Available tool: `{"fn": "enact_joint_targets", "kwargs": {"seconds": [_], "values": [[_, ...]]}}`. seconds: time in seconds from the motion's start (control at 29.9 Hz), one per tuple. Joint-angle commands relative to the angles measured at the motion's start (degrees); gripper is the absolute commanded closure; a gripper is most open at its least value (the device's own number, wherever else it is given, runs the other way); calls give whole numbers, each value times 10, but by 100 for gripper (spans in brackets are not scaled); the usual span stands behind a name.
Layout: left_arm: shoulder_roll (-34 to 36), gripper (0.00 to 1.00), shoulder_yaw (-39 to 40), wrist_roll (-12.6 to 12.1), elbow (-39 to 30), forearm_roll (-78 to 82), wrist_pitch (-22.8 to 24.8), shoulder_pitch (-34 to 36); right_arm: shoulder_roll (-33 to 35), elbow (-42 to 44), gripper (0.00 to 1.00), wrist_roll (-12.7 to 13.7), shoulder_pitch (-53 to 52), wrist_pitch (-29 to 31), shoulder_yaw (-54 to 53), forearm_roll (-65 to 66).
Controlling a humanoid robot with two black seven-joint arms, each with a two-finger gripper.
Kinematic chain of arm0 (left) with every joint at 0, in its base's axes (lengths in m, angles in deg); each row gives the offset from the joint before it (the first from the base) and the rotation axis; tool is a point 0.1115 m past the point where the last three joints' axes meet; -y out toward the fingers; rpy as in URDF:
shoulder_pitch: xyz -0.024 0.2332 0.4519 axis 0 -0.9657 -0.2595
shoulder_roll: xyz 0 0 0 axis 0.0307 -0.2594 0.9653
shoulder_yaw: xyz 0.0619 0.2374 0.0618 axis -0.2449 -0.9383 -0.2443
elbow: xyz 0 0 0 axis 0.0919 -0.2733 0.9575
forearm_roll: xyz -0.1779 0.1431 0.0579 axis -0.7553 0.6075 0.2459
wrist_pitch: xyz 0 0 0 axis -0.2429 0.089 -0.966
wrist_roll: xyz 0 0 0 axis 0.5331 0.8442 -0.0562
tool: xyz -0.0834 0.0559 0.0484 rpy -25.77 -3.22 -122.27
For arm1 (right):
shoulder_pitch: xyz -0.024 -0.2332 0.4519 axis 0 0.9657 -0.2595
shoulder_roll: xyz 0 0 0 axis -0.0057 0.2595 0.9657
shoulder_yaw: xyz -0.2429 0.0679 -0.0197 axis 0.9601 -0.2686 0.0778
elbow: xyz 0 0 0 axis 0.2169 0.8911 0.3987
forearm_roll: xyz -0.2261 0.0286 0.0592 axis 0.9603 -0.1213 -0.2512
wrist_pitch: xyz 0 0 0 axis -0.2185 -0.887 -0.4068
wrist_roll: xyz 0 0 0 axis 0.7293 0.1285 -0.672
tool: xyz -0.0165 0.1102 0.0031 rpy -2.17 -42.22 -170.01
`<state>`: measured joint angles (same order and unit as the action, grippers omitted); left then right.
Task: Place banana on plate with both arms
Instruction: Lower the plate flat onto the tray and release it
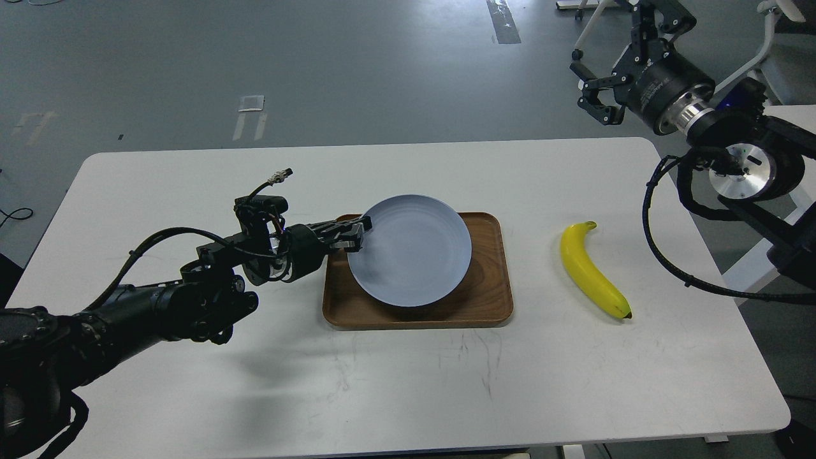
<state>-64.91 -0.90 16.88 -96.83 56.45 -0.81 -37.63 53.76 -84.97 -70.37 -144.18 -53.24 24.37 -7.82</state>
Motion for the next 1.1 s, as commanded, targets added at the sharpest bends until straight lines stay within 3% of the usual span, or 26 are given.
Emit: {"fn": "enact_joint_targets", "kwargs": {"seconds": [0.0, 0.4, 1.04, 1.07], "values": [[0, 100, -13, 0, 0, -1, -1, -1, 0, 0, 0, 0, 0, 0, 0, 0], [-12, 100, -18, 0, 46, -1, 0, -3, 1, 0, 0, 0, 1, 0, -1, 0], [-33, 100, -28, 0, 44, -3, -3, -1, 1, 4, 0, 0, 3, -4, -1, 0], [-37, 95, -28, 0, 43, -4, -3, -1, 1, 4, 0, 0, 3, -4, -1, 0]]}}
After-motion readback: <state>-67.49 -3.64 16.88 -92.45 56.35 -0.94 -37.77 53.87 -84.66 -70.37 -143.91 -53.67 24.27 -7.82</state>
